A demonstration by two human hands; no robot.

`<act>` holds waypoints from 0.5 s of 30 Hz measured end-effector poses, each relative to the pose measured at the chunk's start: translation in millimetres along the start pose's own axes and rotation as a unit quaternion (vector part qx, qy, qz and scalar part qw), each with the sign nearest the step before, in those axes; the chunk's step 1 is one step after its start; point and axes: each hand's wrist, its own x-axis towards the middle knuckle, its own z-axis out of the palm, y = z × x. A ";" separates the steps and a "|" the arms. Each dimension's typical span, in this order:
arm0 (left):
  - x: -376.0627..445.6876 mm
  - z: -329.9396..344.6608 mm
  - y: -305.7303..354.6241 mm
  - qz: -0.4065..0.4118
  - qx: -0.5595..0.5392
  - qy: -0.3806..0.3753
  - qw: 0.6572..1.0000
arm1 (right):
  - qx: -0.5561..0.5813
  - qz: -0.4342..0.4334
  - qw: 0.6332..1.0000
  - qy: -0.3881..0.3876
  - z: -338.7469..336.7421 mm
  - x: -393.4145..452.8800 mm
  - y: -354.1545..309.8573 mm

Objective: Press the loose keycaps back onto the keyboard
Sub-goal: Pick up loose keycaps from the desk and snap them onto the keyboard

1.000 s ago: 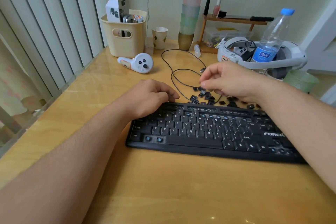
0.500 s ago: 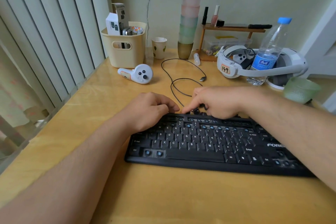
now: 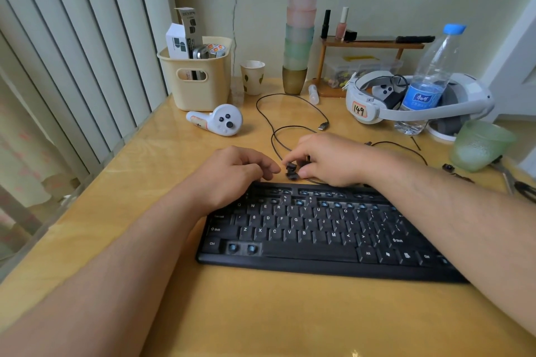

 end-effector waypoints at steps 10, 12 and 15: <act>5.8 -0.6 -7.2 -0.032 -0.050 0.049 0.997 | 0.051 0.017 0.995 0.090 -4.4 -7.5 -2.0; 5.6 -0.1 -6.7 -0.037 -0.062 0.054 0.996 | 0.059 0.013 0.993 0.099 -2.9 -7.3 -7.8; 5.2 0.0 -6.5 -0.041 -0.067 0.059 0.995 | 0.049 0.001 0.996 0.074 2.0 -6.0 -16.1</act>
